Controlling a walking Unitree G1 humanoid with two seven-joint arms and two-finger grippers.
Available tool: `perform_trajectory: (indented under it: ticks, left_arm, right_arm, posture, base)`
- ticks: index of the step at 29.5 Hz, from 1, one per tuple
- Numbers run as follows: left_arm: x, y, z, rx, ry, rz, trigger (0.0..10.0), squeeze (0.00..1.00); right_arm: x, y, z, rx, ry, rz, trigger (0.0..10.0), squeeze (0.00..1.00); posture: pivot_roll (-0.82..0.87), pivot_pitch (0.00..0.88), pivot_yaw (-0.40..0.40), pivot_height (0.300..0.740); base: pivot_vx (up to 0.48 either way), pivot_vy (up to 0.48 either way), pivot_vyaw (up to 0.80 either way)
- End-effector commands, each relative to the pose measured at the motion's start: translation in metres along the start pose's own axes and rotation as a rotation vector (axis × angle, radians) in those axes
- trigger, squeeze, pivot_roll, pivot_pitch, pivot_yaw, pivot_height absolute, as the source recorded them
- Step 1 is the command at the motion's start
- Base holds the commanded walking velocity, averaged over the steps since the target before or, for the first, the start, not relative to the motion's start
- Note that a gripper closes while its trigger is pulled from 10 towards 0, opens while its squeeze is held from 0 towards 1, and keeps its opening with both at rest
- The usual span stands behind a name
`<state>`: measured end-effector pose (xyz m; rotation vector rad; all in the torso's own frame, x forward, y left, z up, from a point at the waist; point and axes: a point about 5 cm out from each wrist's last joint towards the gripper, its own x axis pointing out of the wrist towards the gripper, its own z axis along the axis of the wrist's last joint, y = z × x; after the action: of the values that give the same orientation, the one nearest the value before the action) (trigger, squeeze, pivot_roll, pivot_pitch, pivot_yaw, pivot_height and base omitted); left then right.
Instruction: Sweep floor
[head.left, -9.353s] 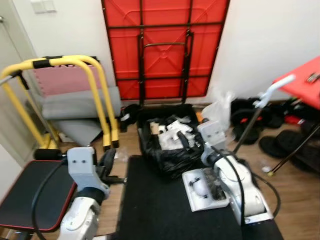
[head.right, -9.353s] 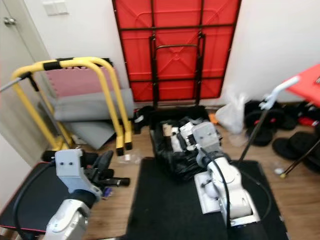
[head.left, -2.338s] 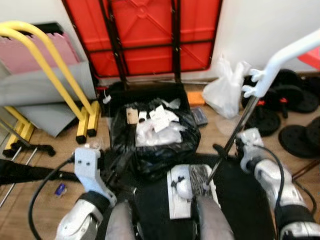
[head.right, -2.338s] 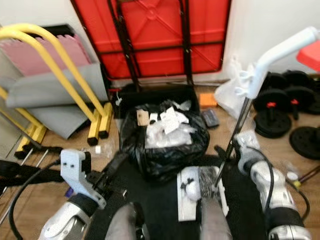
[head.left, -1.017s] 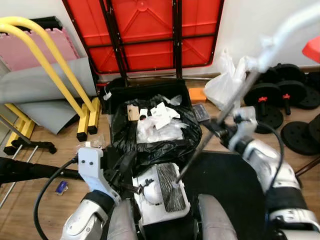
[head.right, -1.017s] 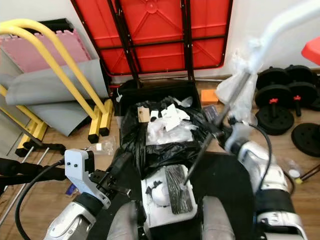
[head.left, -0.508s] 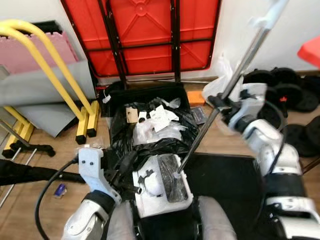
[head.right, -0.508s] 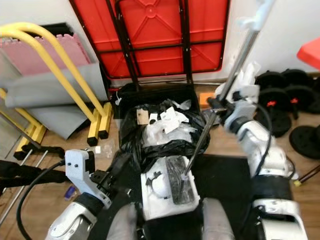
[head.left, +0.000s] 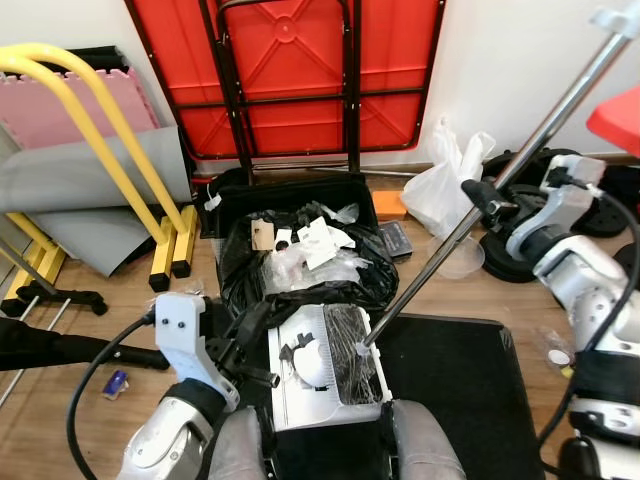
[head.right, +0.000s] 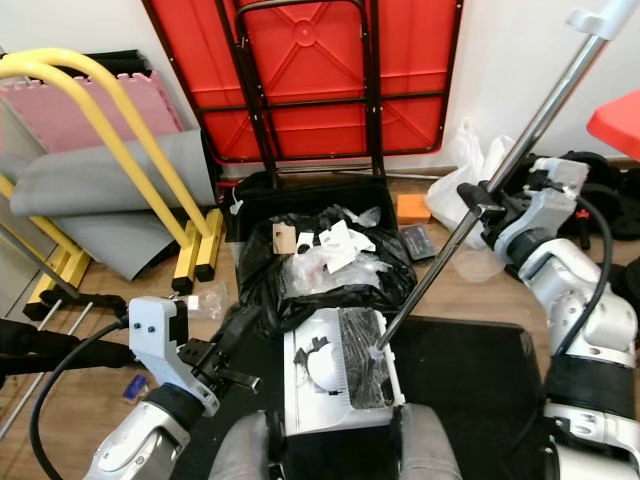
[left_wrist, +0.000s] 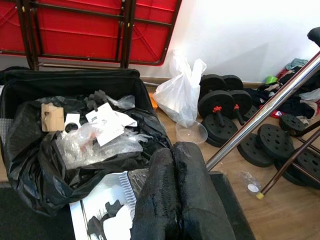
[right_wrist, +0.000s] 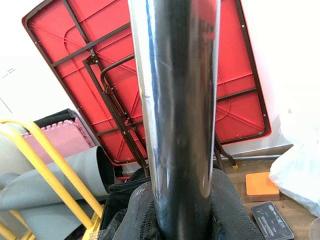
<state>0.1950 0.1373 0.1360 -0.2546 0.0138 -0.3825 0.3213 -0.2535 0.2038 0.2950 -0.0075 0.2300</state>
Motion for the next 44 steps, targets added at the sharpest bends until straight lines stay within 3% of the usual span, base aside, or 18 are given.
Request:
perform_trajectory:
  ticks: [1, 14, 21, 30, 36, 41, 44]
  left_arm:
    - [-0.001, 0.003, -0.003, 0.007, 0.012, -0.001, 10.0, 0.0]
    - [0.001, 0.004, -0.003, 0.004, 0.009, 0.001, 10.0, 0.0]
    - [0.002, 0.007, -0.003, -0.022, -0.003, 0.023, 10.0, 0.0]
    - [0.005, 0.016, 0.0, -0.055, -0.021, 0.082, 10.0, 0.0]
    - [0.008, 0.026, 0.001, -0.066, -0.024, 0.136, 10.0, 0.0]
    - [0.011, 0.028, 0.0, -0.067, -0.018, 0.141, 10.0, 0.0]
    - [0.012, 0.028, 0.0, -0.066, -0.019, 0.139, 10.0, 0.0]
  right_arm:
    - [-0.003, 0.012, 0.014, 0.045, -0.054, 0.105, 10.0, 0.0]
    - [-0.009, 0.025, 0.023, 0.097, -0.001, 0.225, 10.0, 0.0]
    - [-0.007, 0.043, 0.045, 0.189, -0.046, 0.326, 10.0, 0.0]
    - [-0.004, 0.053, 0.047, 0.219, -0.069, 0.337, 10.0, 0.0]
    - [0.004, 0.061, 0.046, 0.255, -0.111, 0.3, 10.0, 0.0]
    - [0.01, 0.037, 0.057, 0.196, -0.204, 0.086, 10.0, 0.0]
    - [0.01, 0.033, 0.056, 0.187, -0.202, 0.044, 10.0, 0.0]
  posture:
    - [-0.14, 0.077, 0.024, 0.64]
    - [-0.15, 0.066, 0.016, 0.66]
    - [-0.16, 0.051, 0.013, 0.675]
    - [-0.16, 0.041, 0.009, 0.685]
    - [-0.16, 0.03, 0.01, 0.695]
    - [-0.16, 0.022, 0.01, 0.715]
    - [-0.16, 0.022, 0.011, 0.72]
  base:
    - [0.0, 0.0, 0.0]
    - [0.0, 0.0, 0.0]
    - [0.0, 0.0, 0.0]
    - [0.0, 0.0, 0.0]
    - [0.0, 0.0, 0.0]
    - [0.0, 0.0, 0.0]
    - [0.0, 0.0, 0.0]
